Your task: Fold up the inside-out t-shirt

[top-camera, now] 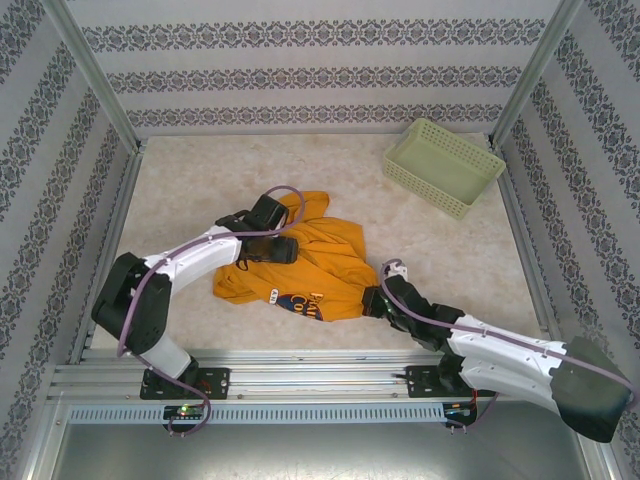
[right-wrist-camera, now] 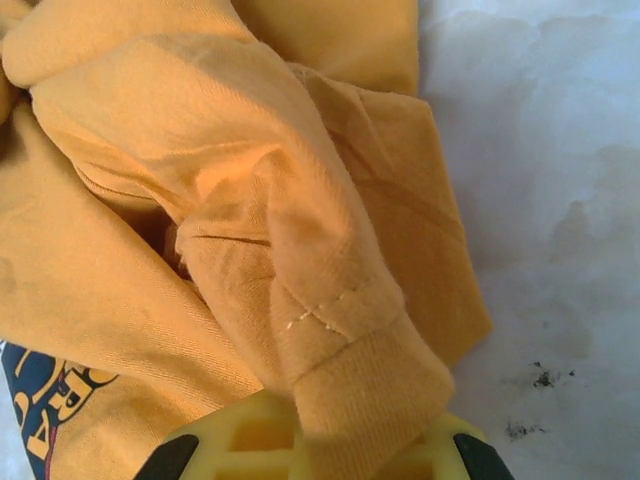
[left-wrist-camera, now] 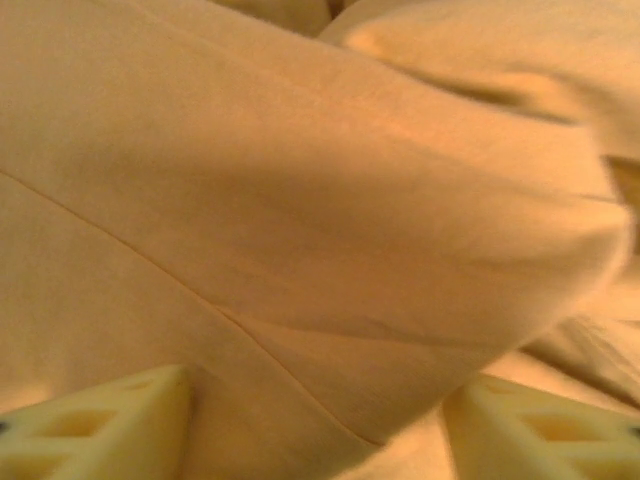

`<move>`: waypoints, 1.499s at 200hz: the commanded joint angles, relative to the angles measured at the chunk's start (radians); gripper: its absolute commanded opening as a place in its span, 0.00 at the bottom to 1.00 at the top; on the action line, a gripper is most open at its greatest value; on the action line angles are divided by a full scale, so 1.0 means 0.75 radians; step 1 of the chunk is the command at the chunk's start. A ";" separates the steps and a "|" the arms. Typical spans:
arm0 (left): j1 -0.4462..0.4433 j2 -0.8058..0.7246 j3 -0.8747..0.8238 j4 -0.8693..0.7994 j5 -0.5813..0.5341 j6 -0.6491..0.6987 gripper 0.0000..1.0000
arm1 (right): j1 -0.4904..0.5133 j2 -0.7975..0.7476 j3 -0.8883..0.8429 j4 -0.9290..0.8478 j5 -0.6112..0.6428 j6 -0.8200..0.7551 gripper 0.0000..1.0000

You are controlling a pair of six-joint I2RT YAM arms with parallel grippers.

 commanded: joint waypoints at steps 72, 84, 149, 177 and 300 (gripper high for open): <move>0.268 -0.249 0.289 0.012 0.053 -0.092 0.00 | -0.345 0.001 0.609 -0.202 -0.187 -0.290 0.00; 0.291 -0.432 0.262 0.087 0.042 -0.114 0.00 | -0.345 -0.035 0.713 -0.279 -0.177 -0.373 0.00; 0.293 -0.716 -0.240 0.109 0.159 -0.189 0.00 | -0.327 -0.277 0.243 -0.207 -0.202 -0.215 0.00; 0.288 -0.575 -0.493 0.195 0.342 -0.253 0.10 | -0.230 -0.221 -0.128 0.038 -0.200 0.056 0.00; -0.140 -0.772 -0.547 0.048 -0.187 -0.344 0.65 | 0.064 0.238 0.516 -0.386 0.040 -0.389 0.84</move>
